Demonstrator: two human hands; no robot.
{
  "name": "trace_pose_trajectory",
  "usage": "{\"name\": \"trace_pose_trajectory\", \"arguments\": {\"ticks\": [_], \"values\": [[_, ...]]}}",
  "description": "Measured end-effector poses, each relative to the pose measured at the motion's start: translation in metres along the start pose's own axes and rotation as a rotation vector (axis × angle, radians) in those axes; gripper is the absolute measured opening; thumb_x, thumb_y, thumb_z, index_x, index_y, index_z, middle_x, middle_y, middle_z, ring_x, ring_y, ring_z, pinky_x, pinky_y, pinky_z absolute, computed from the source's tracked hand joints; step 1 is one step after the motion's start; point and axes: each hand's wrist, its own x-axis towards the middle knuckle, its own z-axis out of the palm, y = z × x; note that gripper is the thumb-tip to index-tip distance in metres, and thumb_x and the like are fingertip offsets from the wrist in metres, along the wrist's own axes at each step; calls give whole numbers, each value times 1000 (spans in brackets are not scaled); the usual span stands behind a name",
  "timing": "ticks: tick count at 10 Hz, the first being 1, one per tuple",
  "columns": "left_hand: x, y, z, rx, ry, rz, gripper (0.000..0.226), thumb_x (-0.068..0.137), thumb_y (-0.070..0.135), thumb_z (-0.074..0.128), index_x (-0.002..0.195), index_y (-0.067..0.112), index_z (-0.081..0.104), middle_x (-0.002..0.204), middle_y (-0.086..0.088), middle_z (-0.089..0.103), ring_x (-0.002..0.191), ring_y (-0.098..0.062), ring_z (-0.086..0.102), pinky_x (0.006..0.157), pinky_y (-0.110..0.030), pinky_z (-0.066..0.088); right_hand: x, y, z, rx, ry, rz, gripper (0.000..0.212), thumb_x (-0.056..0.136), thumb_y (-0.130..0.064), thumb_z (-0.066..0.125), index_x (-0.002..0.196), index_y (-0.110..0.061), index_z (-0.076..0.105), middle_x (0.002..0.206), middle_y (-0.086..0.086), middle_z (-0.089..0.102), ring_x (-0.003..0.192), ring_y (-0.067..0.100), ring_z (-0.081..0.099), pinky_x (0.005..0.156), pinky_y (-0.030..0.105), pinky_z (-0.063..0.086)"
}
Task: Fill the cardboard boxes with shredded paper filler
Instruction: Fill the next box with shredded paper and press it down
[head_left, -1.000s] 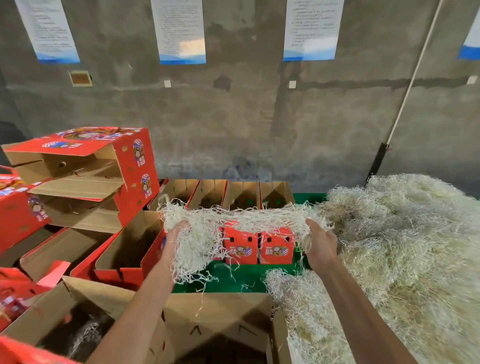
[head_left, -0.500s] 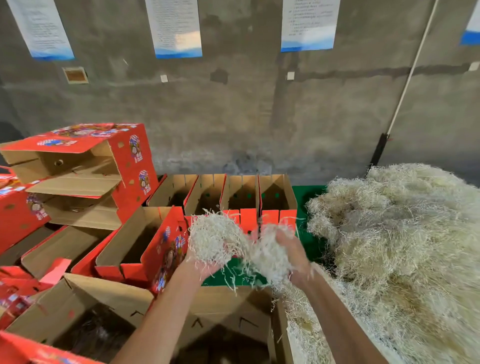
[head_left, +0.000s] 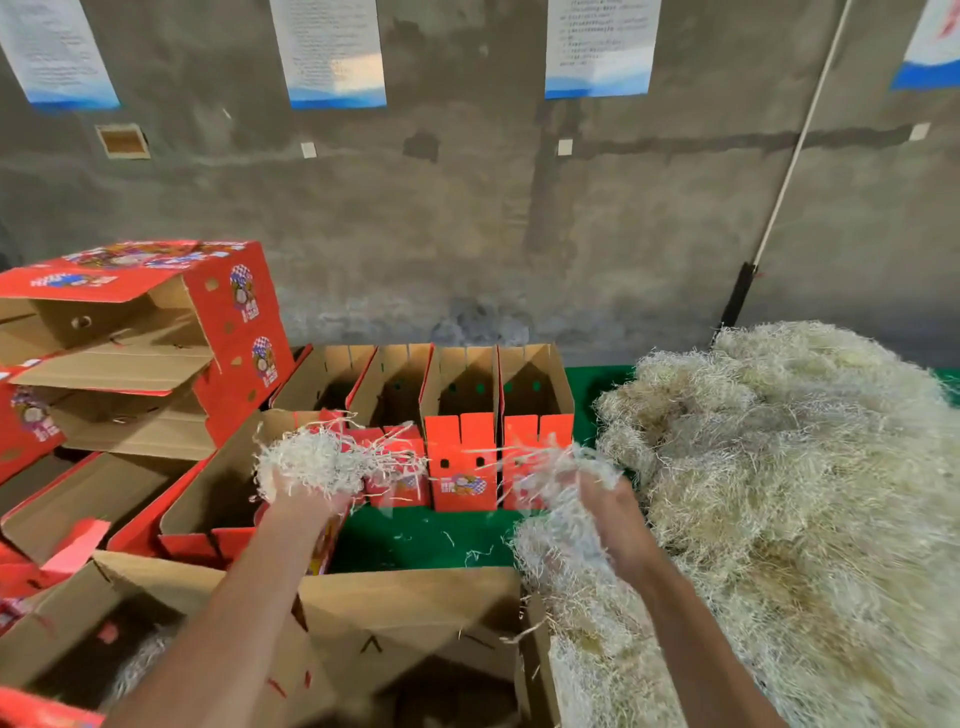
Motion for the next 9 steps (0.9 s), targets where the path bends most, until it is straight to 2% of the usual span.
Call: {"name": "trace_pose_trajectory", "arguments": {"ticks": [1,2,3,4,5,6,7,8,9], "values": [[-15,-24,-1,371,46,309,54,108,18,39,158,16,19,156,-15,36,147,-32,29,120,-58,6,16,7,-21,-42,159,10,41,100,-32,56,66,-10,51,56,-2,44,48,11,40,60,39,45],[-34,-15,3,-34,-22,244,50,108,2,27,157,3,16,159,-21,30,148,-36,24,117,-23,30,30,15,-27,-152,278,12,53,95,-35,69,52,-19,42,44,-7,34,36,8,24,51,27,28],[-19,-3,20,-826,-110,-53,40,108,0,27,142,-22,32,144,-33,42,132,-42,41,61,-3,35,30,19,-37,-187,355,6,60,82,-51,76,113,-4,60,84,3,58,62,7,49,67,31,52],[-34,1,28,-721,-86,21,69,92,44,63,141,0,42,124,-14,56,113,-33,54,99,-34,42,28,23,-44,-252,303,9,91,85,-44,78,151,-5,28,129,18,60,107,27,61,97,48,53],[-50,7,36,-753,-285,90,103,65,58,81,143,8,37,139,-10,50,127,-33,48,110,-51,38,24,28,-41,-418,315,-24,79,89,-44,73,149,-6,38,135,23,59,115,34,64,97,52,53],[-60,8,38,-816,-457,129,127,52,65,90,153,21,27,154,4,35,141,-20,36,117,-46,29,19,20,-34,-763,308,-30,49,97,-45,60,135,-14,58,110,14,72,91,27,71,86,42,59],[-74,4,35,-898,-619,179,118,58,77,79,155,31,30,156,9,38,142,-16,39,119,-50,28,5,-2,-17,-537,149,-200,27,101,-39,57,101,-17,73,81,-4,69,64,12,64,64,28,56],[-89,-1,31,-1112,-755,243,74,85,79,49,143,34,51,139,5,61,125,-18,60,107,-47,44,-23,-33,25,-170,-112,-196,45,93,-72,47,117,-38,65,105,-21,70,100,6,67,81,29,57],[-109,-10,30,-1076,-658,233,84,84,87,32,152,37,38,151,7,47,139,-17,44,117,-48,31,-42,-41,73,-82,-245,-71,75,71,-99,36,140,-69,29,114,-62,27,118,-20,29,107,27,24]]}}
